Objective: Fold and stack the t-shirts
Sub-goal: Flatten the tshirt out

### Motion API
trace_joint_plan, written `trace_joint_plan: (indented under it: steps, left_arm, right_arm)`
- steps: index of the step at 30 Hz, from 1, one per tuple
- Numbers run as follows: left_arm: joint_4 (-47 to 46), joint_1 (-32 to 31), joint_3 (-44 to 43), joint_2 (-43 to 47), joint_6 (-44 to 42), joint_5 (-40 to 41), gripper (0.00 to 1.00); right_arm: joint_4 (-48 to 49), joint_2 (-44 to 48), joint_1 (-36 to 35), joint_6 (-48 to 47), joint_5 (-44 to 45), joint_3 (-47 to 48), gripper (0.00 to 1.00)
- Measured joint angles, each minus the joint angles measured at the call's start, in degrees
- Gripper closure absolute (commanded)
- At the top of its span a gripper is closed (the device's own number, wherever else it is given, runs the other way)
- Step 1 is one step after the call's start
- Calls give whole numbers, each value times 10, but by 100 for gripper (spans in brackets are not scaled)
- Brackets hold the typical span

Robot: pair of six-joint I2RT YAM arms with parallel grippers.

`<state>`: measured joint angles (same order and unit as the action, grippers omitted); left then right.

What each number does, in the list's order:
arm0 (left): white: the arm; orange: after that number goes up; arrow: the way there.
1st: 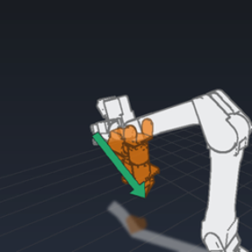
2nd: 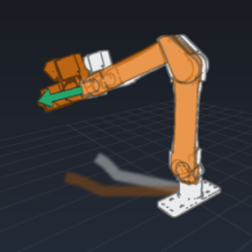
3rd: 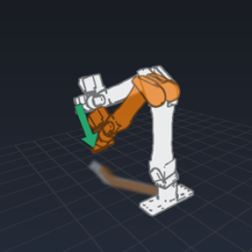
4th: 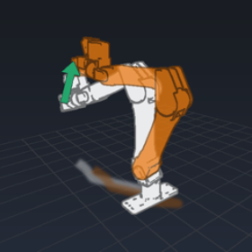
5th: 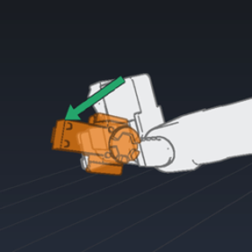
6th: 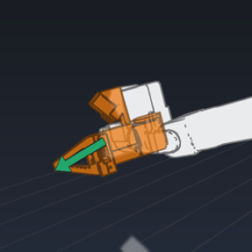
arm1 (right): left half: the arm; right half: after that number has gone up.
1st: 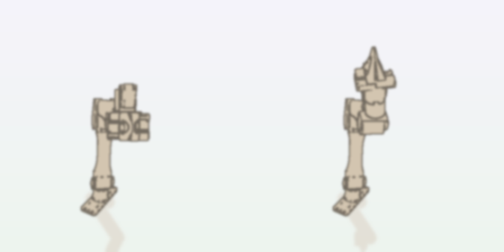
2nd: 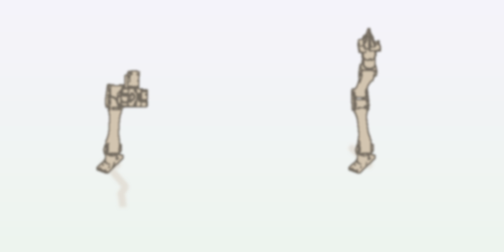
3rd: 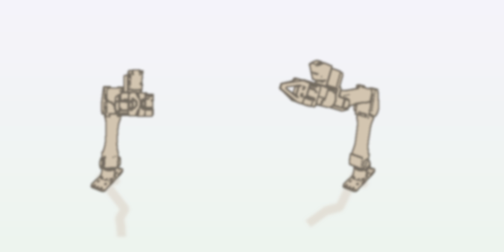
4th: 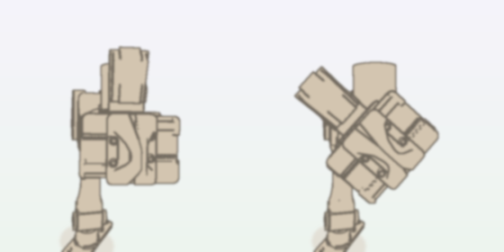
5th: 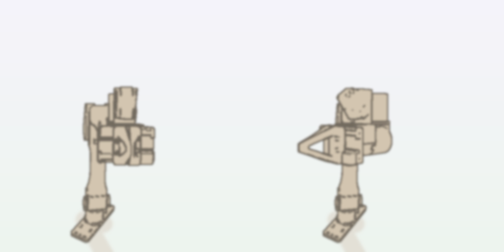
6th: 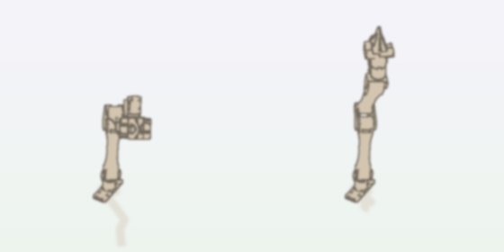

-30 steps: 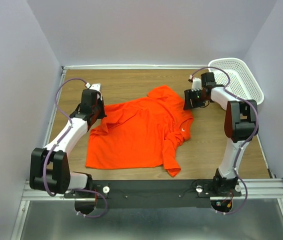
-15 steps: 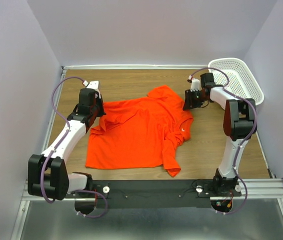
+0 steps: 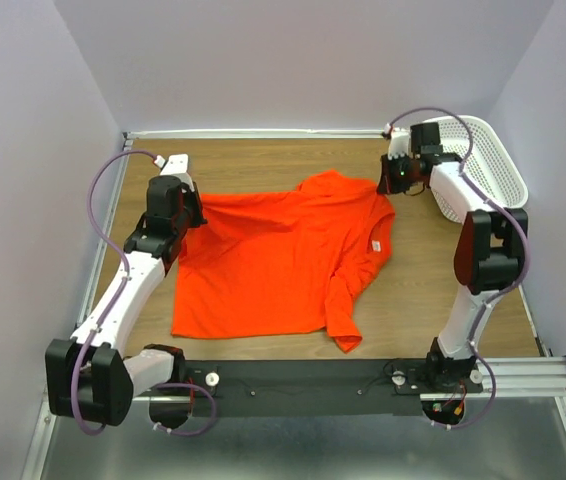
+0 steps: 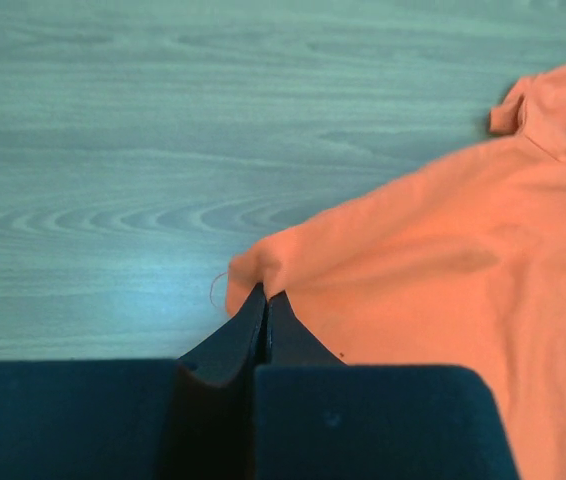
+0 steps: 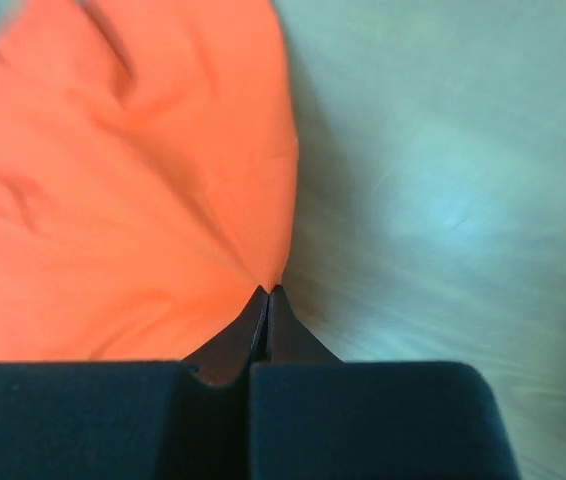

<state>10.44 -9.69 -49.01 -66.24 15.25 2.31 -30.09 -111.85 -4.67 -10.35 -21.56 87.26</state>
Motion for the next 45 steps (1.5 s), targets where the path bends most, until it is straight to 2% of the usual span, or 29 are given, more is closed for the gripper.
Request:
trace_joint_plan:
  steps: [7,22,24,30,33,36,39,42,45]
  left_arm:
    - [-2,7,-29,27,0,31,100]
    - [14,15,-74,35,0,35,100]
    - [28,15,-79,56,5,30,100]
    - [55,21,-18,157,33,-8,100]
    - [57,24,13,165,46,-30,100]
    - [55,33,22,130,59,-45,100]
    - [46,63,-2,61,71,-50,100]
    - [30,101,-69,-23,81,-53,100]
    - [7,133,-159,-115,88,-61,100]
  right_arm:
    - [11,84,-1,-11,9,54,99]
    - [-14,107,-2,-51,2,52,100]
    - [-17,147,-2,-70,-10,23,99]
    - [-48,394,-2,-149,-27,-149,100]
    - [-54,442,-3,-168,-18,-189,99]
    - [-55,406,-3,-167,-7,-176,99]
    - [-50,296,-3,-155,1,-104,99]
    - [-42,174,-3,-131,11,2,99]
    - [-30,40,-3,-95,26,152,100]
